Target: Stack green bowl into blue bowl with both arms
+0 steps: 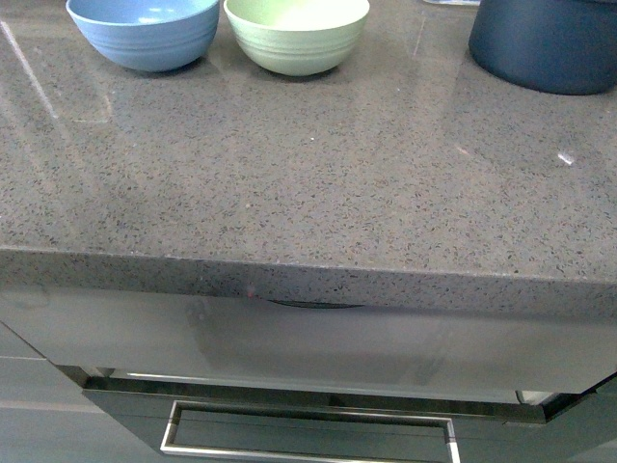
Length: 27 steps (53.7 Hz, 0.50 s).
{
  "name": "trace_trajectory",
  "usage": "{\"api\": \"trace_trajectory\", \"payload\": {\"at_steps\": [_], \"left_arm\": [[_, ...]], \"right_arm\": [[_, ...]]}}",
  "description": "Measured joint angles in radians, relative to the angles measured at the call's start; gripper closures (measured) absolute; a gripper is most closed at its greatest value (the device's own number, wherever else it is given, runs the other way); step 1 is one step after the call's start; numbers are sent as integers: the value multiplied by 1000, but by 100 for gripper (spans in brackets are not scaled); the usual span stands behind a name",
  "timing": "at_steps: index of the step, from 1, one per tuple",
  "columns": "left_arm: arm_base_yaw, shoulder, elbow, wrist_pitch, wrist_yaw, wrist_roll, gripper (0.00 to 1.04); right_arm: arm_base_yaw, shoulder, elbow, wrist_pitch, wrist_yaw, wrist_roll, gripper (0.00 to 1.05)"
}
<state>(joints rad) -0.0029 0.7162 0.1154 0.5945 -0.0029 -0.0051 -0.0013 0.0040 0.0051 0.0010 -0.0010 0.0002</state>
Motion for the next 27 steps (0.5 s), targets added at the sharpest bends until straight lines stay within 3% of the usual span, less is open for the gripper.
{"api": "trace_trajectory", "payload": {"at_steps": [27], "left_arm": [[0,-241,-95,-123,1,1,101]], "right_arm": [[0,0,0,0,0,0,10]]}}
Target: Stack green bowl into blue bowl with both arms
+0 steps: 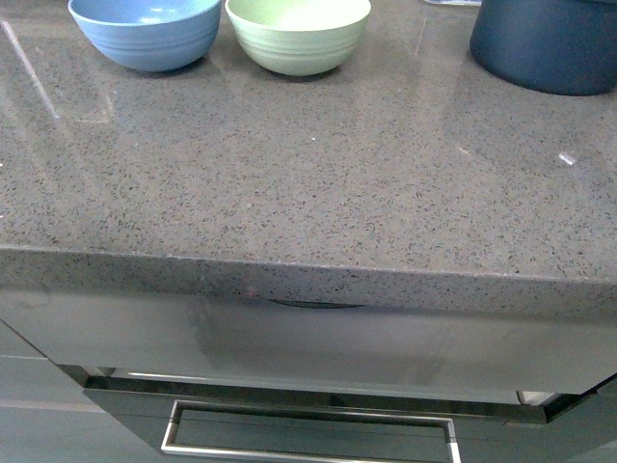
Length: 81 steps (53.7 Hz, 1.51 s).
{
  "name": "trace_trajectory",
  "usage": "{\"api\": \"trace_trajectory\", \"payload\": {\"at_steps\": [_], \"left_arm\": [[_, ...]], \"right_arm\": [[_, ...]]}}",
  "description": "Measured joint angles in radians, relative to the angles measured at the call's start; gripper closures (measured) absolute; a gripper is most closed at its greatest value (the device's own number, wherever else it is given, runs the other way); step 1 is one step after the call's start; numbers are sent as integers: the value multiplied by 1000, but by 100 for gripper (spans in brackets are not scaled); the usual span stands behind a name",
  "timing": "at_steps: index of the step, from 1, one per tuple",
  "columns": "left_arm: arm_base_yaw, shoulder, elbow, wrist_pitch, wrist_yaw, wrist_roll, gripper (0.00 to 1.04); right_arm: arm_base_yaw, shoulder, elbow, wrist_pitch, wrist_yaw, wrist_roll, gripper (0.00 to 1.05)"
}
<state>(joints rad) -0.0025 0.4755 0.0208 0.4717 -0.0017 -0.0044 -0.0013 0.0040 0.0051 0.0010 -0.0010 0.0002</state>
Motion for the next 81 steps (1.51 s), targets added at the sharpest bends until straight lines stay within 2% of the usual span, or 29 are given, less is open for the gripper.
{"api": "trace_trajectory", "payload": {"at_steps": [22,40,46,59,68,75,76,79,81], "left_arm": [[0,-210,0,-202,0,0,101],[0,-303,0,-296,0,0,101],[0,-452,0,-464,0,0,101],[0,-472,0,-471,0,0,101],[0,-472,0,-471,0,0,73],[0,-472,0,-471,0,0,46],[0,-472,0,-471,0,0,43],[0,-472,0,-471,-1,0,32],[0,-472,0,-471,2,0,23]], "right_arm": [[0,0,0,0,0,0,10],[0,0,0,0,0,0,10],[0,0,0,0,0,0,10],[0,0,0,0,0,0,10],[0,0,0,0,0,0,10],[0,6,3,-9,0,2,10],[0,28,16,-43,-7,14,10],[4,200,140,-272,-31,68,10],[23,376,237,-349,-28,82,10]]}}
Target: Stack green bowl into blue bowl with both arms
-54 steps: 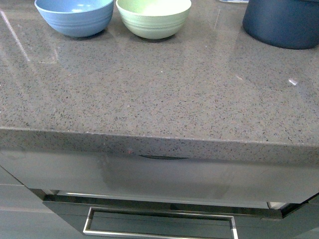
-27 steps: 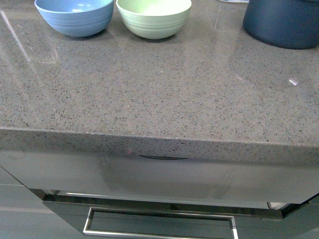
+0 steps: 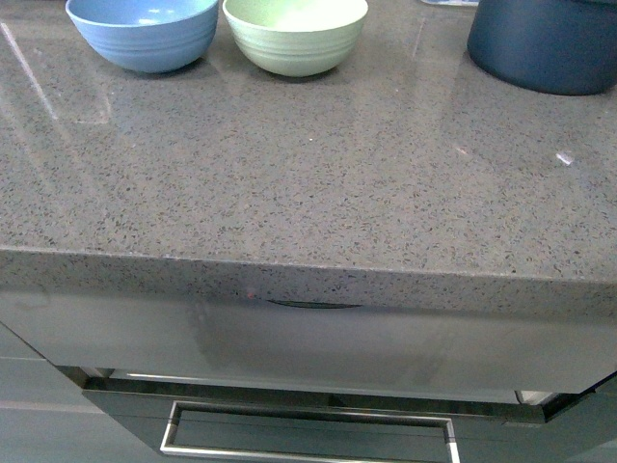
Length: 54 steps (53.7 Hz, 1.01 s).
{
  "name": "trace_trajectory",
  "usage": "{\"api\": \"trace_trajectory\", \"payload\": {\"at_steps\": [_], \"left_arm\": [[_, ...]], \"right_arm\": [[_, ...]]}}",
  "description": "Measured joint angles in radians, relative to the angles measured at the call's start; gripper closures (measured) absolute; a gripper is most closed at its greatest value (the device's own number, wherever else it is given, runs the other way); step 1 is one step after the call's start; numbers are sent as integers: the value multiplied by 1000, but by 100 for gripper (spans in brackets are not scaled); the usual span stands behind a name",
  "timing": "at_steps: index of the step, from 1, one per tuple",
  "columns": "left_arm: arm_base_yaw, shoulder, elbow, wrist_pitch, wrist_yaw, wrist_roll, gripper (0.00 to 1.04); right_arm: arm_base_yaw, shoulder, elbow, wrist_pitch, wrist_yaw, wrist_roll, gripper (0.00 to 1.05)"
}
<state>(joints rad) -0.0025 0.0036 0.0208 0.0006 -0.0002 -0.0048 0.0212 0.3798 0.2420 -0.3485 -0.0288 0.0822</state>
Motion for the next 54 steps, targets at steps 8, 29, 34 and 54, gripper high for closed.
{"api": "trace_trajectory", "payload": {"at_steps": [8,29,34,54], "left_arm": [[0,0,0,0,0,0,8],[0,0,0,0,0,0,7],[0,0,0,0,0,0,7],[0,0,0,0,0,0,7]], "right_arm": [[95,488,340,64,-3,-19,10],[285,1085,842,60,-15,-38,10],[312,1179,915,61,-18,-54,10],[330,1479,1232,22,-33,-117,10]]}}
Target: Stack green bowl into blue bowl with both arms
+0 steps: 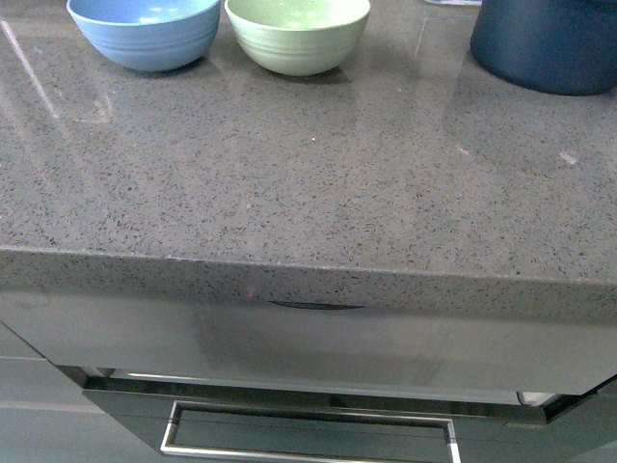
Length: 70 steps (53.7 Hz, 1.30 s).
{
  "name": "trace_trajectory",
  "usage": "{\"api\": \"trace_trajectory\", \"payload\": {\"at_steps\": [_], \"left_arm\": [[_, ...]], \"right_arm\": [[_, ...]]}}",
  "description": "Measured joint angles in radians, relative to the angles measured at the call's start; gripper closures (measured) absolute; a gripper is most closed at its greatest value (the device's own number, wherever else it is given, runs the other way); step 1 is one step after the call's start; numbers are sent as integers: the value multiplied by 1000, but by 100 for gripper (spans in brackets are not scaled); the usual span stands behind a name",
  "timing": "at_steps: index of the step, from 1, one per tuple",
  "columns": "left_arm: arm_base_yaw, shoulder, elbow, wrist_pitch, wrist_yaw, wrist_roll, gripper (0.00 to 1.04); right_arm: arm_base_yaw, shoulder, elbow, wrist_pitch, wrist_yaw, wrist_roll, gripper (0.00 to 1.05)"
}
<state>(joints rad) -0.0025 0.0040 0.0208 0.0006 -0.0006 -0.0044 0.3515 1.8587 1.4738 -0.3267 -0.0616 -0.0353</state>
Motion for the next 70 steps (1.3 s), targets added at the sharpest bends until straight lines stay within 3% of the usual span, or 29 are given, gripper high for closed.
{"api": "trace_trajectory", "payload": {"at_steps": [38,70], "left_arm": [[0,0,0,0,0,0,7],[0,0,0,0,0,0,7]], "right_arm": [[-2,357,535,-168,-27,-48,10],[11,451,565,-153,-66,-42,10]]}}
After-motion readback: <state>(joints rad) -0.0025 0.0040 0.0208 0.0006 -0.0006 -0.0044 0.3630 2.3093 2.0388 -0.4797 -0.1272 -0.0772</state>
